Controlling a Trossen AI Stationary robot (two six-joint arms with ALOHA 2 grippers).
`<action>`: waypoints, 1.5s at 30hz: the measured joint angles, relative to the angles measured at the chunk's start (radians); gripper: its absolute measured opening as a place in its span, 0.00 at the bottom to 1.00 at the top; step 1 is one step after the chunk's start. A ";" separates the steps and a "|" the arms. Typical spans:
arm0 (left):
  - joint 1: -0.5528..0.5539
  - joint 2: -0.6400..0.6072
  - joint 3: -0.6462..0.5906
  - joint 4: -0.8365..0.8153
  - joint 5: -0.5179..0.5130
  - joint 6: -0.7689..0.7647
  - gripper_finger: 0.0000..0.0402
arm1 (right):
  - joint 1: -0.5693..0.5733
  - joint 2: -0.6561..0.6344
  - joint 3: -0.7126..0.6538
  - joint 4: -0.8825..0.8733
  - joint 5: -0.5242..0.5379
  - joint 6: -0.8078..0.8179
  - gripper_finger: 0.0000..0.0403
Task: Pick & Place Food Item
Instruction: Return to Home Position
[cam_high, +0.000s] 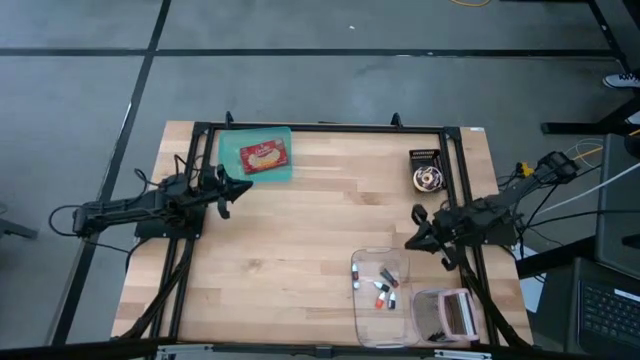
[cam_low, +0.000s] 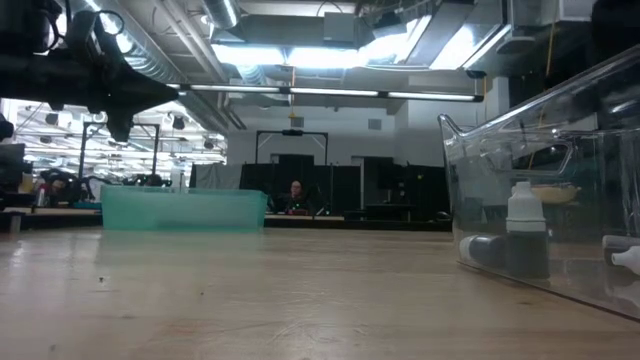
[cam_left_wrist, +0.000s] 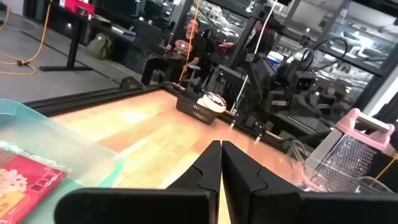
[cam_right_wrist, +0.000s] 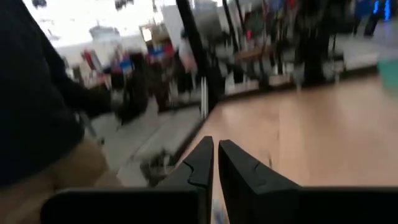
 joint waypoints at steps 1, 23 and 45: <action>0.000 0.000 0.000 0.000 0.001 0.000 0.02 | 0.000 0.000 0.000 -0.032 -0.008 0.019 0.07; 0.000 0.025 0.000 -0.001 0.198 0.041 0.03 | 0.000 -0.002 0.005 -0.359 -0.147 -0.003 0.07; 0.000 0.025 0.000 -0.001 0.204 -0.011 0.03 | 0.000 -0.048 0.002 -0.415 -0.157 -0.054 0.07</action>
